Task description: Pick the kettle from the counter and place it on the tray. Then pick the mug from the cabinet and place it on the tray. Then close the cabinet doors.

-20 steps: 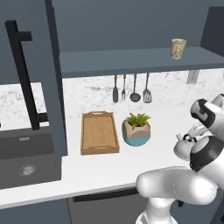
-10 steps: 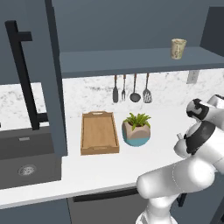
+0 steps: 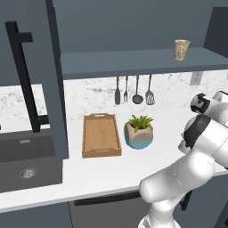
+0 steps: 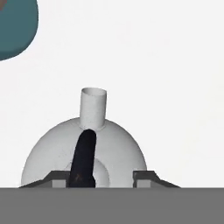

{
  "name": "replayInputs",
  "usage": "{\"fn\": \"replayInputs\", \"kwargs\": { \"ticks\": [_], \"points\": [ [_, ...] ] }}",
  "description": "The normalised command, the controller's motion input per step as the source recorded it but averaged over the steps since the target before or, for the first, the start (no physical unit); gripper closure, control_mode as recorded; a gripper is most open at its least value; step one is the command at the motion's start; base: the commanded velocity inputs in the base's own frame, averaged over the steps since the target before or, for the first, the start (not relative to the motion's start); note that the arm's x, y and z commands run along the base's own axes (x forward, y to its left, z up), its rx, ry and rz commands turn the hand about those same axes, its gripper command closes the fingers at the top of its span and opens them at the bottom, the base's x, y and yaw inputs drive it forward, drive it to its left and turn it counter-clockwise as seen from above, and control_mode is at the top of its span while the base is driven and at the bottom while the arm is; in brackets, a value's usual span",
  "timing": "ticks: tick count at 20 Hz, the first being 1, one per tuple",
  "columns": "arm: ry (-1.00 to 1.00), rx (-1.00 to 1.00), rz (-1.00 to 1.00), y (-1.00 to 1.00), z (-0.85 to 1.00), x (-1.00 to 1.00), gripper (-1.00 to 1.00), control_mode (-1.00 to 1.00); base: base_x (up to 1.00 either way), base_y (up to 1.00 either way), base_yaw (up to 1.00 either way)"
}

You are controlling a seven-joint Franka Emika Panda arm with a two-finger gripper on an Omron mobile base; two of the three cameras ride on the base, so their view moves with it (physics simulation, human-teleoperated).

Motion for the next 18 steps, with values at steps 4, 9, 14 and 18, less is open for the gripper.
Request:
{"fn": "replayInputs", "kwargs": {
  "ticks": [4,9,14,18],
  "points": [
    [-0.04,0.00,0.00,0.01,0.00,-0.02,1.00,-1.00,0.00,0.00,0.00],
    [-0.15,0.00,0.00,0.37,0.07,-0.05,1.00,-1.00,0.00,0.00,0.00],
    [-0.16,-0.01,-0.05,0.93,0.35,0.00,1.00,-1.00,0.00,0.00,0.00],
    [-0.01,-0.10,-0.08,1.00,0.40,0.00,1.00,-1.00,0.00,0.00,0.00]
  ]
}}
